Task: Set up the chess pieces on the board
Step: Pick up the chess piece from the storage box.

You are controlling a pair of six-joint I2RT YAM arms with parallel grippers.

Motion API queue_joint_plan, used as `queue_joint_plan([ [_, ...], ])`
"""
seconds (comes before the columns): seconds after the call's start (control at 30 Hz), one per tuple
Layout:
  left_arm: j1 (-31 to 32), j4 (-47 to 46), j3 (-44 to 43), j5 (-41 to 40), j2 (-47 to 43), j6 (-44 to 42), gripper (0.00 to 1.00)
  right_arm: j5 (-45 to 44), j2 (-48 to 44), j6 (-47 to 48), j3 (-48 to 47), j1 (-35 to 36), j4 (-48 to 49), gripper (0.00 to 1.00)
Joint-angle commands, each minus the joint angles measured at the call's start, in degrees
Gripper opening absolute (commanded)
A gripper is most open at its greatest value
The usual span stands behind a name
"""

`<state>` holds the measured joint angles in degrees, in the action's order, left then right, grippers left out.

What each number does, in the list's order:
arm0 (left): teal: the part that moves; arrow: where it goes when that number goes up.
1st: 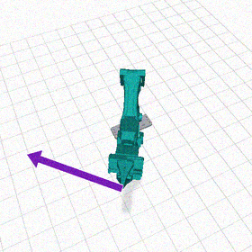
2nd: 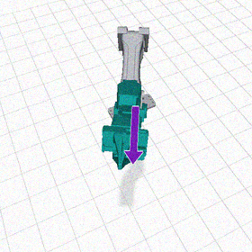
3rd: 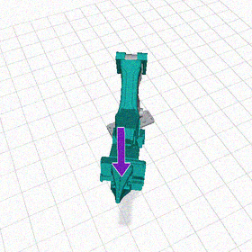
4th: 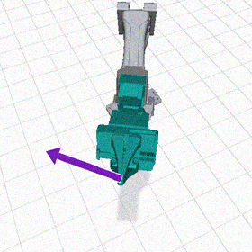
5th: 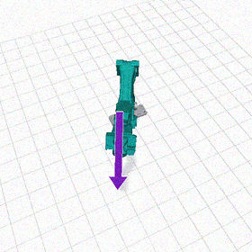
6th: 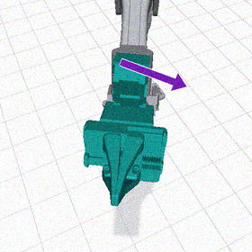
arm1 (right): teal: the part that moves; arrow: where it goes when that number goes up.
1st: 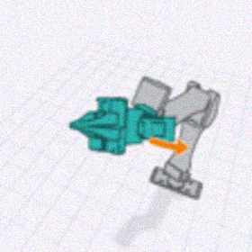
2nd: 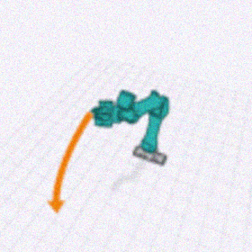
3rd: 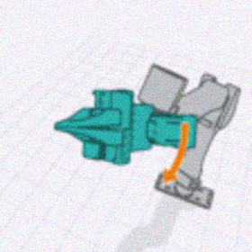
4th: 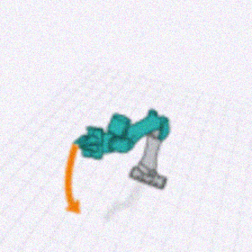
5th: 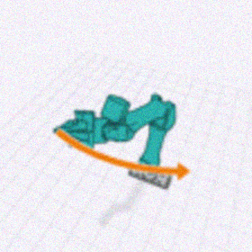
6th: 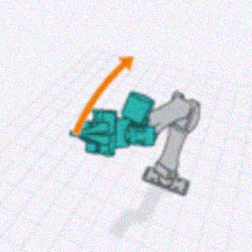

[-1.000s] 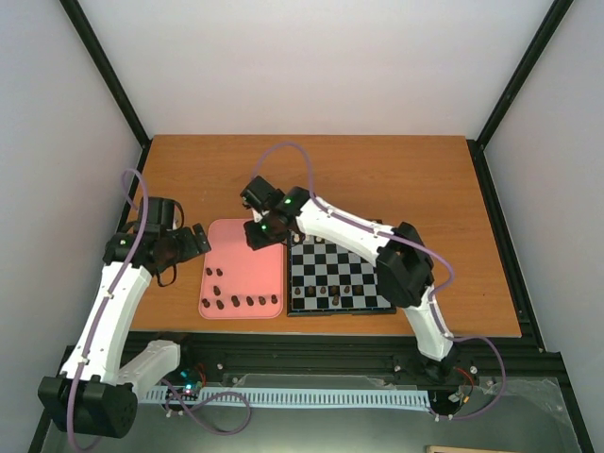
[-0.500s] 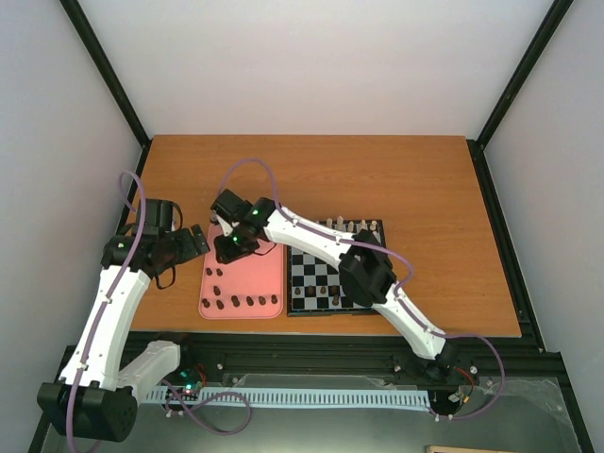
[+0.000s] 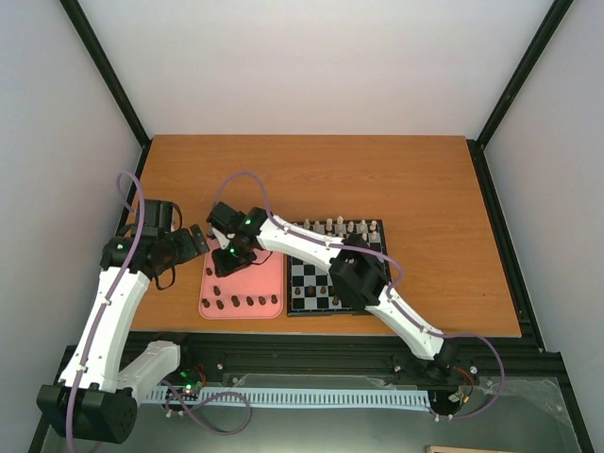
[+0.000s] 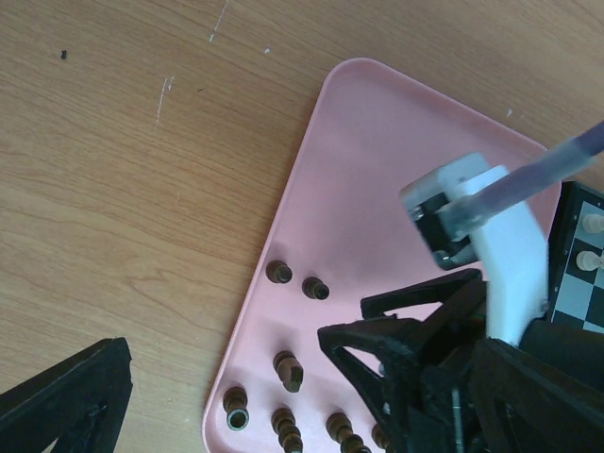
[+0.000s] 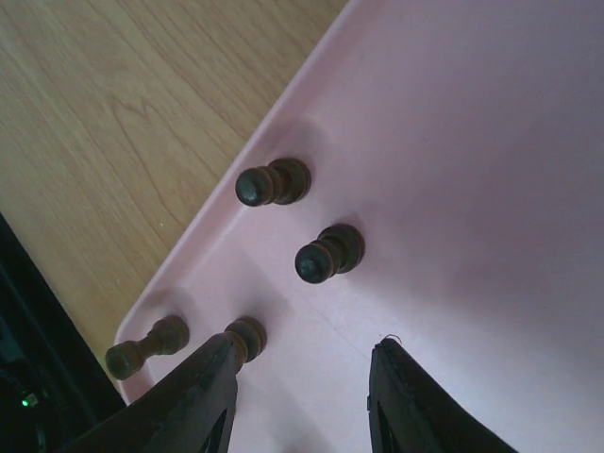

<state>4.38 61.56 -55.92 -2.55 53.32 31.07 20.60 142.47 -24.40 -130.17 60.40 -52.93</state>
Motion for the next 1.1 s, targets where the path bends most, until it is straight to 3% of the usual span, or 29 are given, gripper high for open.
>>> queue_joint_plan([
  [0.0,-0.42,1.49,-1.79,-0.44,-0.72,0.84,1.0,0.96,2.08,0.09,-1.48,1.04,1.34,0.39],
  [0.63,-0.42,1.92,-2.35,-0.31,0.69,-0.04,1.0,-1.74,7.91,-0.99,-7.55,0.86,2.65,0.38],
  [1.07,-0.44,0.94,-2.17,0.09,1.79,-0.39,1.0,-3.34,8.09,-0.94,-7.56,0.09,1.51,0.21],
])
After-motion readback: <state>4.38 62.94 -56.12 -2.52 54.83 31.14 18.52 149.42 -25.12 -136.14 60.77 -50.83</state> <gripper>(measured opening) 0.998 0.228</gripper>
